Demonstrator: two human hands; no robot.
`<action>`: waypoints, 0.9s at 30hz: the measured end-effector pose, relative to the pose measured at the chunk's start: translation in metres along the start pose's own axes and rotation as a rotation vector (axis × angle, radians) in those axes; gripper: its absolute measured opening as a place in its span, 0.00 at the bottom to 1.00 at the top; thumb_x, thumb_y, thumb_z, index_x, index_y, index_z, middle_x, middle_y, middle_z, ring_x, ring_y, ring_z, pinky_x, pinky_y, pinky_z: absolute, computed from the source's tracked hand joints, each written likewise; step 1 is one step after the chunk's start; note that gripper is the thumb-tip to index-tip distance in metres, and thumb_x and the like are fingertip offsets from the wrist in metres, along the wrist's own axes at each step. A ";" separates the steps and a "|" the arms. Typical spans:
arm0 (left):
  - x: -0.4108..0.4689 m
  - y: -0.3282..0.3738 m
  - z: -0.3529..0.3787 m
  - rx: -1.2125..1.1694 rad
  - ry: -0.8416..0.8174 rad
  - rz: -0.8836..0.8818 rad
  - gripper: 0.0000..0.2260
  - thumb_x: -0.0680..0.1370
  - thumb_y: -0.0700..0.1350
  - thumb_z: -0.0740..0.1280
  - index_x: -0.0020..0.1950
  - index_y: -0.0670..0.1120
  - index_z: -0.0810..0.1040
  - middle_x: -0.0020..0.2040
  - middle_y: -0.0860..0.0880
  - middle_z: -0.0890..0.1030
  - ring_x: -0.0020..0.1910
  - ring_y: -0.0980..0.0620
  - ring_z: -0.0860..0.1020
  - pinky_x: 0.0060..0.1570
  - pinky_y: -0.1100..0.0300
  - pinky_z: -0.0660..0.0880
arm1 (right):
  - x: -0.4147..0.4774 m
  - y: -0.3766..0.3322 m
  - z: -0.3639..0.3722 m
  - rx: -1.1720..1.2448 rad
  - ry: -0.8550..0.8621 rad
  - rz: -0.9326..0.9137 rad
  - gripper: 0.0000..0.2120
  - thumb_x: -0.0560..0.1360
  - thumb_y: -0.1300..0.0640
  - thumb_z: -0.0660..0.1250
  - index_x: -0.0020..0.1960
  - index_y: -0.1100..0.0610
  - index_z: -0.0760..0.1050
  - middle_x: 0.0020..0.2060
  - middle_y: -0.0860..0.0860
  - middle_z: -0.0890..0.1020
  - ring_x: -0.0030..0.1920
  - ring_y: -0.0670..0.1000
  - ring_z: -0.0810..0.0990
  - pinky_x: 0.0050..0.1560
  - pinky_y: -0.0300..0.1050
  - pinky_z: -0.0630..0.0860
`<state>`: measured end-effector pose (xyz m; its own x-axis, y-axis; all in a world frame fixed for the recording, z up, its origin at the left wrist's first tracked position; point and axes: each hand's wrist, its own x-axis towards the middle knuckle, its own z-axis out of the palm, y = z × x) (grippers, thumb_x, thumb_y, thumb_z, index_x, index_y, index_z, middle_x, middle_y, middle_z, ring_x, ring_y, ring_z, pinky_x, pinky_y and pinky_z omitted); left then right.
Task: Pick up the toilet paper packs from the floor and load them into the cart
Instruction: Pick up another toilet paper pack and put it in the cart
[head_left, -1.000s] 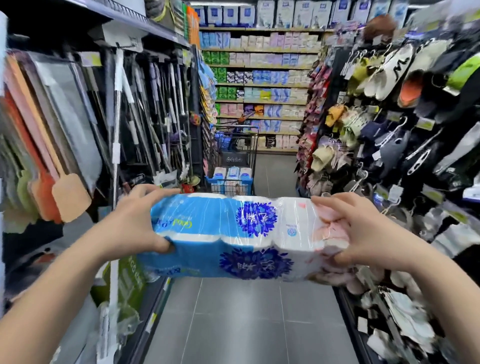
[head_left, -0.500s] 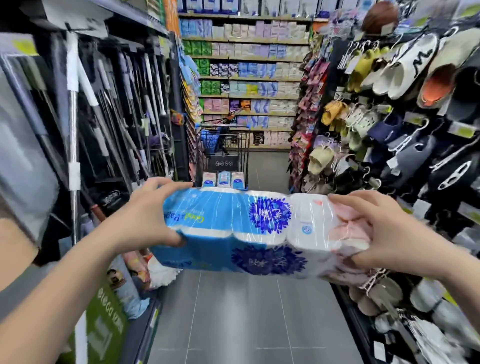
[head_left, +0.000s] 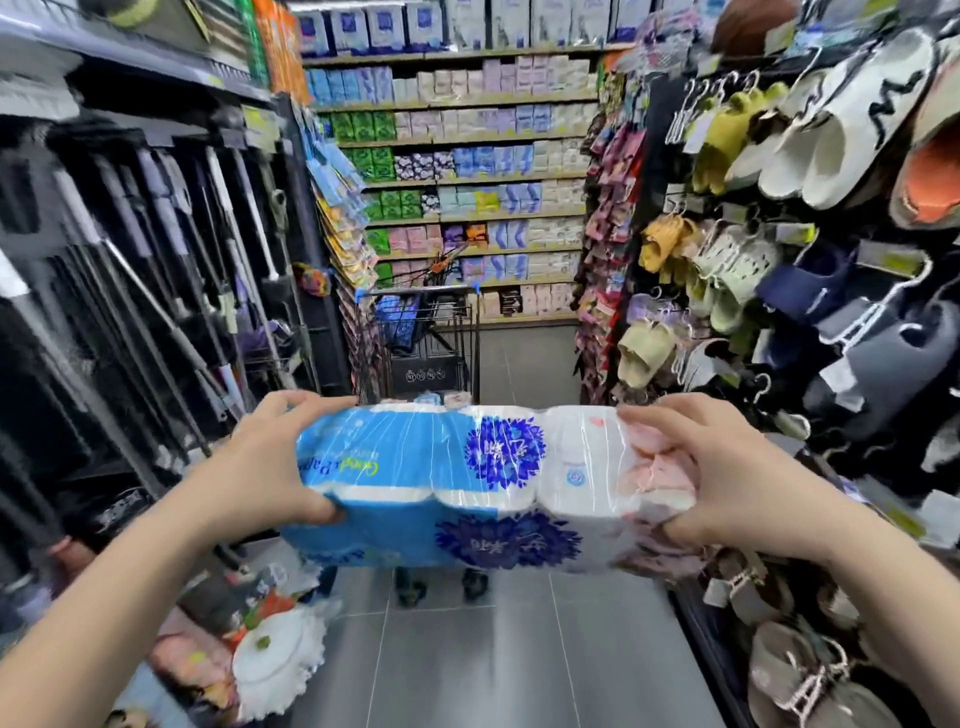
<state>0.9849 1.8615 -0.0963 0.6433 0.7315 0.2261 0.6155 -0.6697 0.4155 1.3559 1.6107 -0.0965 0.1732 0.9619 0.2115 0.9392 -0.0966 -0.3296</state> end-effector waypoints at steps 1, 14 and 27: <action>0.018 0.000 0.006 -0.007 0.005 -0.005 0.47 0.51 0.59 0.78 0.67 0.78 0.62 0.67 0.58 0.64 0.70 0.52 0.68 0.73 0.49 0.68 | 0.017 0.014 -0.002 -0.010 -0.003 -0.005 0.53 0.53 0.40 0.70 0.78 0.36 0.59 0.67 0.40 0.62 0.70 0.44 0.60 0.68 0.36 0.61; 0.237 -0.050 0.061 -0.034 0.012 -0.047 0.46 0.51 0.58 0.79 0.65 0.80 0.63 0.69 0.57 0.65 0.71 0.50 0.67 0.75 0.48 0.65 | 0.246 0.143 0.024 -0.023 -0.037 -0.051 0.52 0.55 0.43 0.75 0.77 0.34 0.60 0.67 0.45 0.65 0.70 0.47 0.62 0.69 0.39 0.63; 0.477 -0.148 0.096 -0.039 0.009 -0.029 0.49 0.49 0.61 0.80 0.66 0.80 0.62 0.69 0.57 0.65 0.70 0.48 0.68 0.73 0.45 0.68 | 0.464 0.215 0.046 -0.072 -0.035 -0.017 0.51 0.56 0.44 0.76 0.77 0.36 0.60 0.64 0.41 0.64 0.66 0.43 0.63 0.63 0.30 0.60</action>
<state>1.2450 2.2973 -0.1342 0.6212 0.7517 0.2213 0.6157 -0.6430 0.4555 1.6249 2.0477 -0.1116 0.1476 0.9718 0.1842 0.9610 -0.0969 -0.2589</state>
